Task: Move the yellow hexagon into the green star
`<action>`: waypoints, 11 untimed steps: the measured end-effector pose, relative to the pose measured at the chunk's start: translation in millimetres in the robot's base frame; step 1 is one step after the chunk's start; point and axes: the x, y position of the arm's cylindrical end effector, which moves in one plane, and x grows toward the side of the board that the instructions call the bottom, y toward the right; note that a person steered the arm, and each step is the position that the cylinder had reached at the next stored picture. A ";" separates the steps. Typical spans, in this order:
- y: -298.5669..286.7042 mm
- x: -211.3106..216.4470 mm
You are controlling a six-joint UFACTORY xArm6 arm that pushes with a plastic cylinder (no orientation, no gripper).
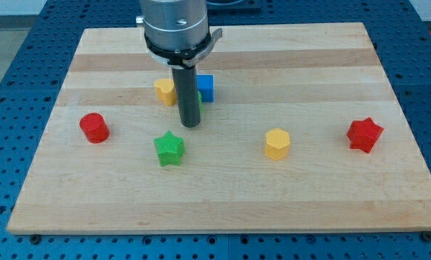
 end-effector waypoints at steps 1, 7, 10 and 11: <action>40.4 -15.0; 121.8 56.3; 44.0 58.9; 35.3 65.8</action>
